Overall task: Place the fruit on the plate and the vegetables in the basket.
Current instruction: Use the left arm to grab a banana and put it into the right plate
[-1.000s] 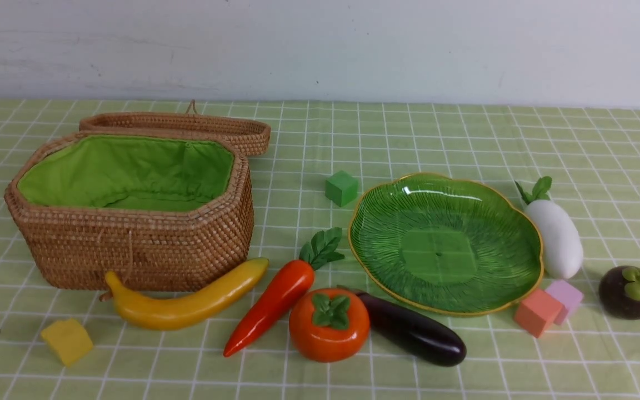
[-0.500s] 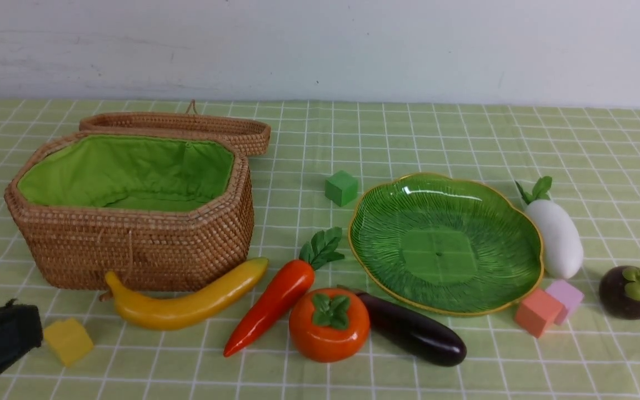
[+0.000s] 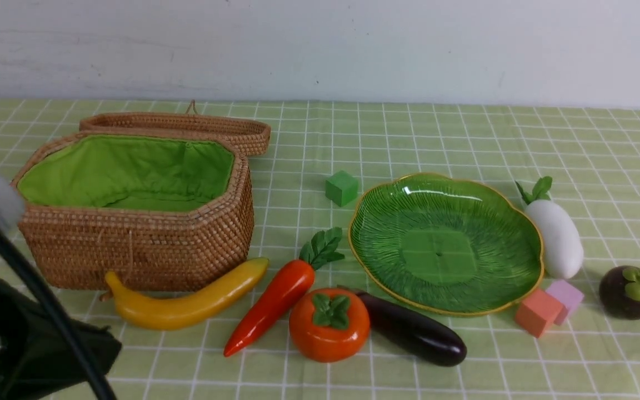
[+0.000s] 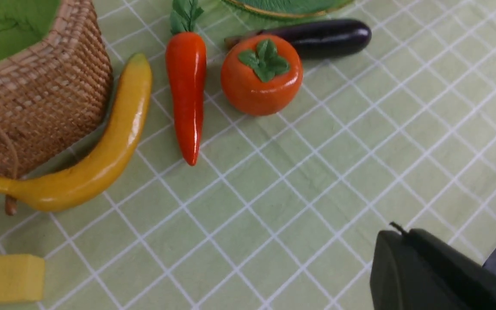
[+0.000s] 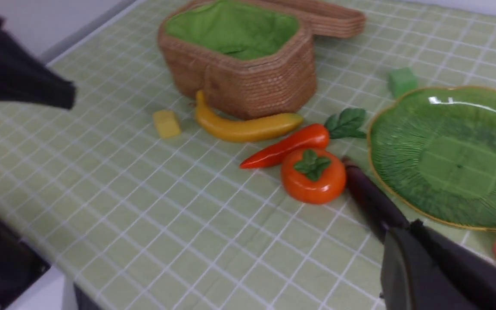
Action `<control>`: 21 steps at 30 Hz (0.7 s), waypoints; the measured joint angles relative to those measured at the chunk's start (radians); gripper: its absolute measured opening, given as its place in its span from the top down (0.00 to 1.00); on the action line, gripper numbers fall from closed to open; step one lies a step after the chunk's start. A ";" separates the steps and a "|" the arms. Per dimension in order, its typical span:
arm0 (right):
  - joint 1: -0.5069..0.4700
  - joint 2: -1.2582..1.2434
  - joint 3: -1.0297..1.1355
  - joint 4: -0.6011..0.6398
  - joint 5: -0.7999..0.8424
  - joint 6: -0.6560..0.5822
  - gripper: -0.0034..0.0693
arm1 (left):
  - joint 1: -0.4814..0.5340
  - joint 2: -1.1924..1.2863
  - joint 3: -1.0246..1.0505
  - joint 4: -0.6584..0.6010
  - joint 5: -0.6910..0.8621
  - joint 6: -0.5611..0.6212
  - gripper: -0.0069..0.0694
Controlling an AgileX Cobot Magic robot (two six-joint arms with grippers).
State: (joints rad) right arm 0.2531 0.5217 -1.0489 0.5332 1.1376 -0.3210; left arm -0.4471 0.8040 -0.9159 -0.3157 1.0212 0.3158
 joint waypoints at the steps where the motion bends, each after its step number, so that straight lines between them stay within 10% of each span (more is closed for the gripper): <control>1: 0.021 0.014 -0.019 -0.002 0.020 -0.006 0.96 | -0.033 0.026 -0.002 0.027 0.003 0.005 0.93; 21: 0.069 0.037 -0.044 -0.026 0.104 -0.047 0.93 | -0.134 0.364 -0.002 0.255 -0.174 0.035 0.84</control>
State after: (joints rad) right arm 0.3216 0.5585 -1.0933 0.5070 1.2415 -0.3677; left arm -0.5813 1.1675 -0.9179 -0.0611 0.8470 0.3506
